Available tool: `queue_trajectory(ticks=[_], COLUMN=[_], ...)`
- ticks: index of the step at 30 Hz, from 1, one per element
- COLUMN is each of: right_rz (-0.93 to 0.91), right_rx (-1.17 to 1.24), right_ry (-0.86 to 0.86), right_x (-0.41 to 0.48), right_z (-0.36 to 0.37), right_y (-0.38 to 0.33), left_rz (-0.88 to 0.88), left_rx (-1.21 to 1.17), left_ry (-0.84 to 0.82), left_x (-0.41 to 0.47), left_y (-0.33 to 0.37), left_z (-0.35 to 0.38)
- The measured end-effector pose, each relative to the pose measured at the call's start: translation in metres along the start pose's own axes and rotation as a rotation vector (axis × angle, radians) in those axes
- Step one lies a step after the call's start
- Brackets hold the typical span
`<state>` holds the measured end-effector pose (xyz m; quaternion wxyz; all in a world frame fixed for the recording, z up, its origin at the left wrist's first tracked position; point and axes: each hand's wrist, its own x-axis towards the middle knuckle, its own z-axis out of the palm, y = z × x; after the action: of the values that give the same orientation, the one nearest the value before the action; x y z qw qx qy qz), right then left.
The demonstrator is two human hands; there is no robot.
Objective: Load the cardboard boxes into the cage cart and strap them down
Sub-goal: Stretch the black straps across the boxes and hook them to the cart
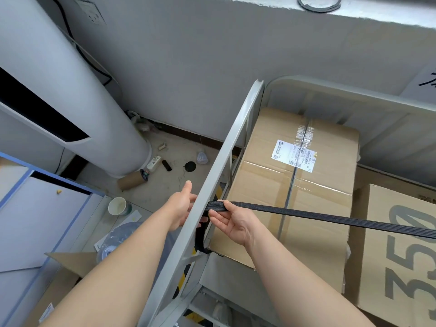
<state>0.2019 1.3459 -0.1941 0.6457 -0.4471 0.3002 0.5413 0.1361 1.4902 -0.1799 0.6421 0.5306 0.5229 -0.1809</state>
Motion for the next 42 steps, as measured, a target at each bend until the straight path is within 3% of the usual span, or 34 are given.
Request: queue_trajectory(ticks=[6, 11, 15, 22, 28, 32, 38, 42], right_rz=[-0.007, 0.000, 0.003, -0.002, 0.006, -0.108, 0.105, 0.113], right_rx=[-0.010, -0.024, -0.036, -0.001, -0.325, -0.135, -0.079, 0.267], right_ry=[-0.010, -0.006, 0.004, 0.071, 0.164, 0.161, -0.044, -0.137], right_x=[-0.004, -0.004, -0.004, -0.007, -0.027, -0.018, 0.015, 0.035], right_z=[0.002, 0.001, 0.000, -0.020, -0.049, -0.046, -0.007, 0.006], right_y=[0.000, 0.001, -0.002, -0.019, -0.049, -0.069, -0.062, -0.061], left_rz=[-0.017, 0.070, 0.089, 0.092, 0.082, 0.108, 0.127, 0.119], left_rx=[-0.069, -0.229, -0.355, -0.128, -0.065, -0.064, -0.053, -0.086], left_ry=[-0.065, 0.122, 0.090, -0.040, -0.057, -0.055, -0.054, -0.061], left_x=[0.004, 0.018, 0.018, 0.017, 0.009, 0.013, 0.019, 0.021], left_y=[0.002, 0.002, 0.017, 0.056, 0.069, 0.071, 0.071, 0.070], left_z=[-0.008, -0.005, 0.002, 0.016, 0.021, 0.025, 0.027, 0.026])
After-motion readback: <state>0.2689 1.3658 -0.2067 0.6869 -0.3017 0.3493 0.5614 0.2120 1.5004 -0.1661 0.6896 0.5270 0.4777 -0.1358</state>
